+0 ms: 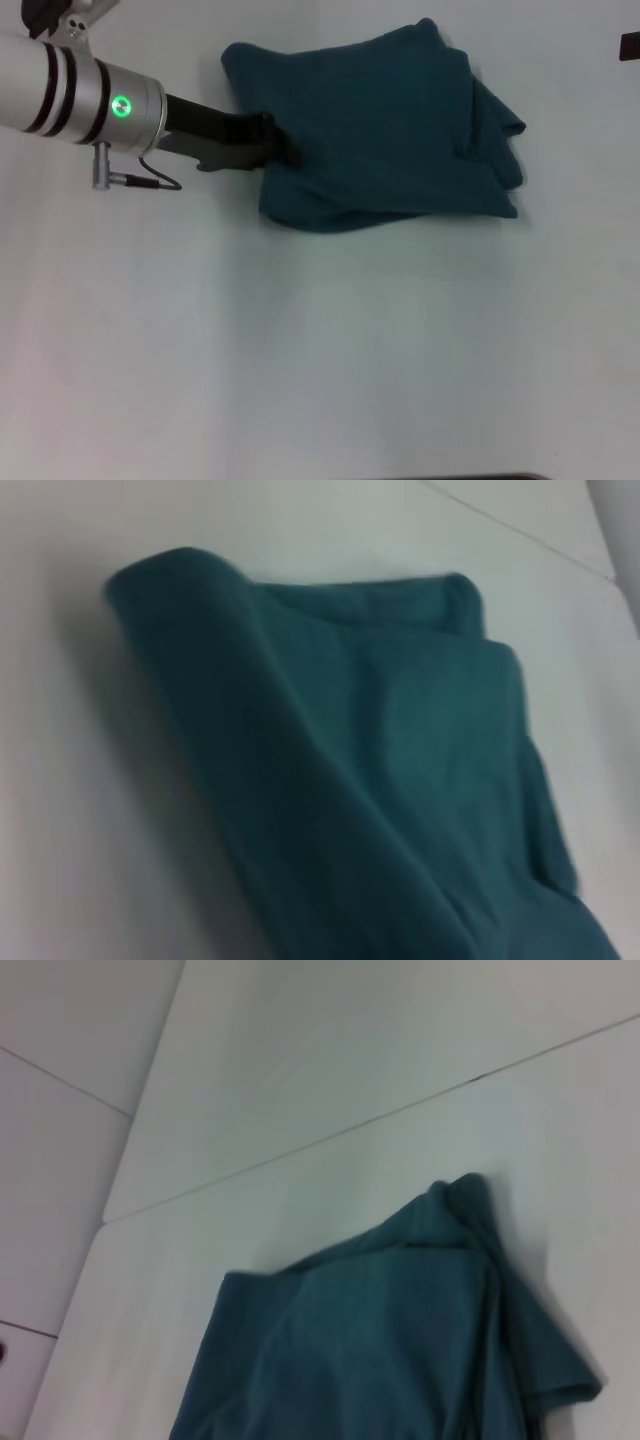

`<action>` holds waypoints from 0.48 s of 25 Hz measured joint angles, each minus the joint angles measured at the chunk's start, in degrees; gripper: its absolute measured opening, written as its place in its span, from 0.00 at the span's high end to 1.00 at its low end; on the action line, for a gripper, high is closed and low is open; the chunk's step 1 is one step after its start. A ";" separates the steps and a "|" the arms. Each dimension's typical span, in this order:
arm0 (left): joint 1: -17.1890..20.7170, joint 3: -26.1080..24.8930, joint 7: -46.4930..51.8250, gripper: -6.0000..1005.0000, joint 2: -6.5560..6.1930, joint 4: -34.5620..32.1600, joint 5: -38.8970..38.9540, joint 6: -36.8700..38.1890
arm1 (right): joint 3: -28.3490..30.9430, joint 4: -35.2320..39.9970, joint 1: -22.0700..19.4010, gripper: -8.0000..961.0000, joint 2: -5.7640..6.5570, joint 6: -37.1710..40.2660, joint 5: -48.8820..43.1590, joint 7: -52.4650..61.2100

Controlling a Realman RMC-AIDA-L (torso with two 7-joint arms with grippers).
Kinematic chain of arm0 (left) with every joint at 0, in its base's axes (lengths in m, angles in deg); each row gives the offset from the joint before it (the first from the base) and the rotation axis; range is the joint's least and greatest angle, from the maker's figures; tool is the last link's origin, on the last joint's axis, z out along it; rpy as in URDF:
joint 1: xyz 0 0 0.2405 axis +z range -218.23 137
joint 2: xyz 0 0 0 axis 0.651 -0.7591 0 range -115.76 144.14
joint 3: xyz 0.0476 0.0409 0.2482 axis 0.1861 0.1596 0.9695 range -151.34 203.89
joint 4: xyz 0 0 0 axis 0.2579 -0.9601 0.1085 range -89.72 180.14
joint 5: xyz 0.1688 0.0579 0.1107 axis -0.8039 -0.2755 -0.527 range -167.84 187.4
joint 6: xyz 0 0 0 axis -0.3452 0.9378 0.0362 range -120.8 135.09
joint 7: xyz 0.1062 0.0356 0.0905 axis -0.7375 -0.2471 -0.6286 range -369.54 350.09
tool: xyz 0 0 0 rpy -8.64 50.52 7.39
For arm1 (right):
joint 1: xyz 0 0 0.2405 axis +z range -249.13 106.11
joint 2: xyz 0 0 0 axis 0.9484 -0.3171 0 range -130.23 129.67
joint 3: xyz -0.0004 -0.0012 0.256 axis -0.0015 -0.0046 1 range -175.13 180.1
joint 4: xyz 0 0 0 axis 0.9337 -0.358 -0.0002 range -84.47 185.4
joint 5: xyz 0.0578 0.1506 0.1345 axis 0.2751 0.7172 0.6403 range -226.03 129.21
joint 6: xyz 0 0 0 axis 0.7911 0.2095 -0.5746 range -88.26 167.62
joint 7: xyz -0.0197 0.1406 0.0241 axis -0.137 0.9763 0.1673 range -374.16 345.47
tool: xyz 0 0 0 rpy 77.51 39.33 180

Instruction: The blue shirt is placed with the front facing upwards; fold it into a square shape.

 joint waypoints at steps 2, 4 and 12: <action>1.35 0.01 -0.30 0.83 0.46 2.40 0.81 3.72 | 0.16 0.00 -0.10 0.04 0.00 0.14 0.00 0.08; 2.81 -0.01 -0.55 0.84 0.92 4.79 1.30 7.19 | 0.35 0.00 -0.14 0.04 0.00 0.23 0.00 0.14; 8.81 -0.25 -0.31 0.85 -0.38 9.23 1.54 18.44 | 0.53 0.00 0.12 0.04 0.00 0.14 -0.01 0.22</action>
